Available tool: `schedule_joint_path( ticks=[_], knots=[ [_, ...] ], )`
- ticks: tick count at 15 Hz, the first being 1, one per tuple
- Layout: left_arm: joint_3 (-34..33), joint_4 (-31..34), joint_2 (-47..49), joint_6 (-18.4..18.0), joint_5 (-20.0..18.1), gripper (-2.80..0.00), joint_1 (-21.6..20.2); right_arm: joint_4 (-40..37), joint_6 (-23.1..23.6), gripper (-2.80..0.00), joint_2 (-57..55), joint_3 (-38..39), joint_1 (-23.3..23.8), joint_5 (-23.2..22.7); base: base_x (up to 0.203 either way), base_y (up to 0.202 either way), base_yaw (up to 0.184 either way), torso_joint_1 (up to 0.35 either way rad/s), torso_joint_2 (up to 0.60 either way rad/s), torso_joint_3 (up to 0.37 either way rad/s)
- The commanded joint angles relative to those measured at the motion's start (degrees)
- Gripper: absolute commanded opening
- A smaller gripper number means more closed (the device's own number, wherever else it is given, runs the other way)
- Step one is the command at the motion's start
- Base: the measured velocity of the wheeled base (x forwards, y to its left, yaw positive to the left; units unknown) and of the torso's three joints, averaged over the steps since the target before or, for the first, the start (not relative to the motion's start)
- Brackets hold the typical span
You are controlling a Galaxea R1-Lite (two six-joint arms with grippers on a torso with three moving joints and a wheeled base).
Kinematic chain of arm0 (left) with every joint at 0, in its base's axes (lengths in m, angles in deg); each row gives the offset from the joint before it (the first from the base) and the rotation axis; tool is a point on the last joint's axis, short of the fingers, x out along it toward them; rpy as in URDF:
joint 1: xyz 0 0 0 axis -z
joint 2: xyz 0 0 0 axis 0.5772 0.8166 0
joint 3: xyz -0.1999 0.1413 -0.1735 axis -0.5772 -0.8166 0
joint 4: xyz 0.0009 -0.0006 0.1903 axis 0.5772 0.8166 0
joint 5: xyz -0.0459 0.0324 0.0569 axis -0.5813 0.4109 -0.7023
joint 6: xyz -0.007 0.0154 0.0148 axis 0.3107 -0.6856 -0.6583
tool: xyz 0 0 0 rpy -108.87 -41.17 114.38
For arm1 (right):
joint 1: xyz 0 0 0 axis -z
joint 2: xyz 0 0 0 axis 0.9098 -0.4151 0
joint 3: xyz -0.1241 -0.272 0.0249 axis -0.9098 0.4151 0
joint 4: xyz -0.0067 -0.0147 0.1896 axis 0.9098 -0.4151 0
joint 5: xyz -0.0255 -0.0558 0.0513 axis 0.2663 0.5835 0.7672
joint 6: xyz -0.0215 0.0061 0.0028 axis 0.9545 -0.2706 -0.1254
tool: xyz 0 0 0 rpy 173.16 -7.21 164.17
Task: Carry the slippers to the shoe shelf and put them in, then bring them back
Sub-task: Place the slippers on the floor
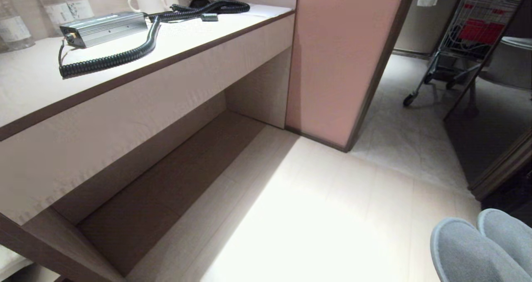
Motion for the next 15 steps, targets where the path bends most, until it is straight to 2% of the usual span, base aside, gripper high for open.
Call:
schedule_joint_path(
  ticks=[1,15],
  knots=[
    [-0.09,-0.02,0.03,0.04,-0.01,-2.8,0.0,-0.02,0.0,-2.8,0.01,0.09,-0.01,-0.05,0.0,0.0,0.0,0.002,0.0,-0.192],
    [-0.09,-0.02,0.09,0.04,-0.01,-2.8,0.0,-0.02,0.44,-2.8,0.01,0.09,-0.01,-0.14,0.0,0.0,0.0,0.004,0.0,-0.197]
  ],
)
